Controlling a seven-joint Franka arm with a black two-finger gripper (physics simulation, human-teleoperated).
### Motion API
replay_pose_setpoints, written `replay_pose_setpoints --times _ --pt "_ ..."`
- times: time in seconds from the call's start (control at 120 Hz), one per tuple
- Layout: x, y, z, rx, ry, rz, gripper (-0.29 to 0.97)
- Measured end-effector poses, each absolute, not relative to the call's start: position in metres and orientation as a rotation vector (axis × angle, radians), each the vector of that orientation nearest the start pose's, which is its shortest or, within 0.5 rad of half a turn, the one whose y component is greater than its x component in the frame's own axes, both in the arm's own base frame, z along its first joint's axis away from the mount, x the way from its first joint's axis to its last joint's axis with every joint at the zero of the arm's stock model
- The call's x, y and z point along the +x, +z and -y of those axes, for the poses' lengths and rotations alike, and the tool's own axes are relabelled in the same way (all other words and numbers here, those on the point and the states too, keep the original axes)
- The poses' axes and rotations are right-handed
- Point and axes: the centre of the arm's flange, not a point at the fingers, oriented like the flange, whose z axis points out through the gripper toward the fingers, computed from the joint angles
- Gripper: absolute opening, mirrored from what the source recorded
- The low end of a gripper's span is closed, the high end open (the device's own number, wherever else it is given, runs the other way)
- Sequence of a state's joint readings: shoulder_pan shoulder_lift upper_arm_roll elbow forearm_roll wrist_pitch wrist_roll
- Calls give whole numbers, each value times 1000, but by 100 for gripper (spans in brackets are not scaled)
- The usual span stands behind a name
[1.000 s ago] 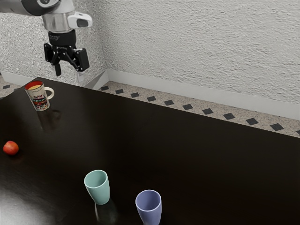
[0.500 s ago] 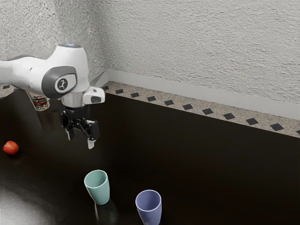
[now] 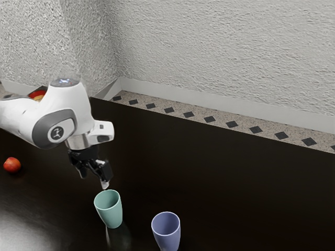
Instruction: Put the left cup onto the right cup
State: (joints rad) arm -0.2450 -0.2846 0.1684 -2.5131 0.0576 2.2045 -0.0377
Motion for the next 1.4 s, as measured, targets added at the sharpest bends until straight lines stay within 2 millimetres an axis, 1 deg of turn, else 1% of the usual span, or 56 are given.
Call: replay_pose_setpoints --times 0.075,0.233,0.425,0.867,0.908,1.042,1.117,1.208,1.333,1.4 --pt "427 373 29 -3141 45 -105 68" --pt "429 366 28 -3141 36 -80 68" --pt "431 342 29 -3130 84 -57 68" --pt "434 300 29 -3112 154 -23 68" --pt "435 299 29 -3112 150 -18 61" --pt "439 303 30 -3110 126 -26 26" --pt "440 303 31 -3109 119 -26 13" --pt "440 304 32 -3107 117 -24 3" --pt "441 304 33 -3106 114 -23 -3" --pt "447 313 41 -3107 89 -44 -6"
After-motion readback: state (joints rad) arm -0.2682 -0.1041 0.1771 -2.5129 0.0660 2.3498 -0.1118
